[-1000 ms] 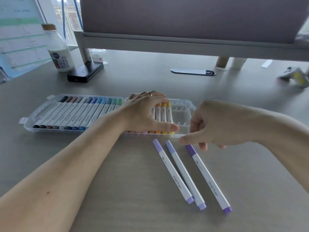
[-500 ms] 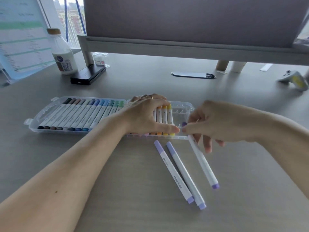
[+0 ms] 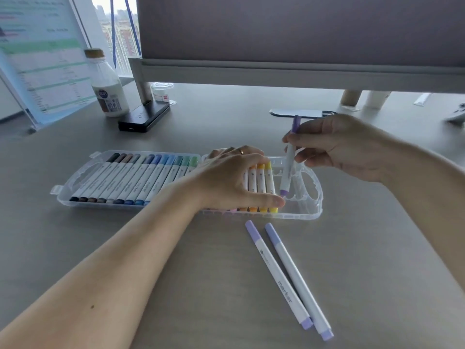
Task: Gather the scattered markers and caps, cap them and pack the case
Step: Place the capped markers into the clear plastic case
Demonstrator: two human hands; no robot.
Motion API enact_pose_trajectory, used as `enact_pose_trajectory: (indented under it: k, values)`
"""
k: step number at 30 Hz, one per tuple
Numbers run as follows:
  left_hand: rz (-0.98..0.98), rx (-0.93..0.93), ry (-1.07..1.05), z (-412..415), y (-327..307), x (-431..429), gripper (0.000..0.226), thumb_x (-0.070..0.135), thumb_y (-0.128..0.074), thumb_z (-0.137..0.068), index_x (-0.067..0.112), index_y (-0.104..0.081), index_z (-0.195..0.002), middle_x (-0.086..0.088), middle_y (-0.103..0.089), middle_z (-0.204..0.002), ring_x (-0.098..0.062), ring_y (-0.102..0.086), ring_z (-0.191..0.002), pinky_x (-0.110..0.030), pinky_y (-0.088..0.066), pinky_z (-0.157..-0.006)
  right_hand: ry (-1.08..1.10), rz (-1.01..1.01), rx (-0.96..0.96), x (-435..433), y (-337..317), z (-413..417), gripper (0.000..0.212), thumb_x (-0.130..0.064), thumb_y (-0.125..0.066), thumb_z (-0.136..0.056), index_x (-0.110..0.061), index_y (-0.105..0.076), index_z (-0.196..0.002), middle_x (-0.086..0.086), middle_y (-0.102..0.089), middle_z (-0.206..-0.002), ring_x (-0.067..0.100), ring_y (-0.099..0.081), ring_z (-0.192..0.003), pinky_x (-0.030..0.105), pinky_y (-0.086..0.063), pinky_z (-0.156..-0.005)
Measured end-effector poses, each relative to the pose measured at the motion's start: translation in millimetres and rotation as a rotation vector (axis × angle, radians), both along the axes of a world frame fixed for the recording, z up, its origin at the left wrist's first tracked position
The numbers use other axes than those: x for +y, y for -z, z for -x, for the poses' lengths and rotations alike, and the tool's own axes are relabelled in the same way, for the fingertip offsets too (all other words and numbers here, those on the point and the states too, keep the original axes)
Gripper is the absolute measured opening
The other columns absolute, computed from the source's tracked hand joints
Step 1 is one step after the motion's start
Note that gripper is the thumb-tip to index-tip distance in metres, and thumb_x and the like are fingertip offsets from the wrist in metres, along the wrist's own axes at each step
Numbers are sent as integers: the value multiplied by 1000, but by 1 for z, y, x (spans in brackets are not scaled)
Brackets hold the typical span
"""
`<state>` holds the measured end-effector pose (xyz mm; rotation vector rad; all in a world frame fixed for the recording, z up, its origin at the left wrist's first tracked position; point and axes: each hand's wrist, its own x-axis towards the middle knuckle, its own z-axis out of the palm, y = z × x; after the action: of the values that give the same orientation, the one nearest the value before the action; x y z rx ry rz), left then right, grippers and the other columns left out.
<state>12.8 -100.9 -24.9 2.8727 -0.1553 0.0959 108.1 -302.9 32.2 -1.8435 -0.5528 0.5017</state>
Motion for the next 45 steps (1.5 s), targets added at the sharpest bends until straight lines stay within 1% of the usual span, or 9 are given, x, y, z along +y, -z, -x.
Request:
enact_pose_trajectory:
  k: [8, 12, 15, 17, 21, 26, 31, 39, 45]
  values:
    - [-72, 67, 36, 3, -6, 1, 103, 92, -39, -77, 35, -28, -162, 17, -22, -169, -6, -19, -155, -37, -14, -125, -11, 108, -55, 6, 7, -12, 18, -29, -75, -89, -11, -79, -92, -3, -73, -73, 6, -61, -59, 16, -52, -54]
    - [-63, 15, 37, 5, -7, 1, 90, 83, -35, -84, 33, -36, -159, 15, -33, -165, -4, -27, -152, -31, -18, -122, -35, 258, -113, 8, 10, -11, 21, -36, -76, -87, -16, -81, -87, -5, -77, -74, 1, -59, -53, 19, -48, -54]
    - [89, -106, 31, 4, -6, 0, 70, 72, -35, -99, 34, -38, -158, 14, -43, -160, -6, -40, -145, -37, -31, -119, -38, 331, -145, 8, 9, -8, 24, -42, -76, -85, -19, -81, -80, -7, -75, -68, 3, -56, -52, 18, -43, -50]
    - [152, -140, 26, 2, -8, -5, 78, 75, -40, -95, 38, -25, -162, 16, -34, -165, -5, -34, -148, -33, -29, -117, -37, 359, -152, 9, 10, -8, 25, -44, -76, -84, -20, -82, -79, -8, -75, -67, 4, -54, -53, 20, -42, -52]
    - [49, -155, 81, 0, -8, -18, 112, 83, -61, -76, 35, -12, -165, 15, -25, -168, -6, -28, -150, -28, -22, -118, -72, 360, -146, 10, 14, -6, 22, -40, -77, -87, -19, -82, -81, -7, -79, -77, 6, -54, -57, 23, -41, -54]
    - [-5, -120, 62, 0, -2, -15, 115, 88, -60, -71, 35, -18, -164, 16, -23, -169, -7, -24, -153, -32, -19, -123, -84, 413, -176, 10, 14, -4, 20, -40, -76, -89, -21, -82, -84, -8, -79, -80, 2, -52, -51, 20, -40, -51]
    - [-12, -77, 50, -1, -2, -16, 107, 88, -59, -71, 36, -30, -160, 17, -31, -165, -9, -30, -149, -35, -20, -122, -198, 537, -234, 5, 7, 2, 20, -37, -74, -91, -22, -82, -81, -12, -69, -55, 0, -44, -37, 21, -31, -50]
    - [-46, -68, 44, -1, 0, -13, 101, 95, -42, -71, 34, -47, -151, 15, -39, -161, -10, -36, -146, -31, -19, -116, -244, 561, -221, 5, 10, 2, 21, -39, -78, -86, -21, -84, -79, -4, -73, -62, 9, -43, -53, 23, -30, -49]
    - [-31, -55, 39, -1, -1, -14, 90, 88, -47, -81, 33, -47, -151, 15, -41, -159, -10, -38, -144, -33, -23, -114, -229, 580, -234, 5, 10, 0, 24, -44, -78, -85, -21, -84, -81, -3, -64, -51, 5, -36, -40, 22, -29, -48]
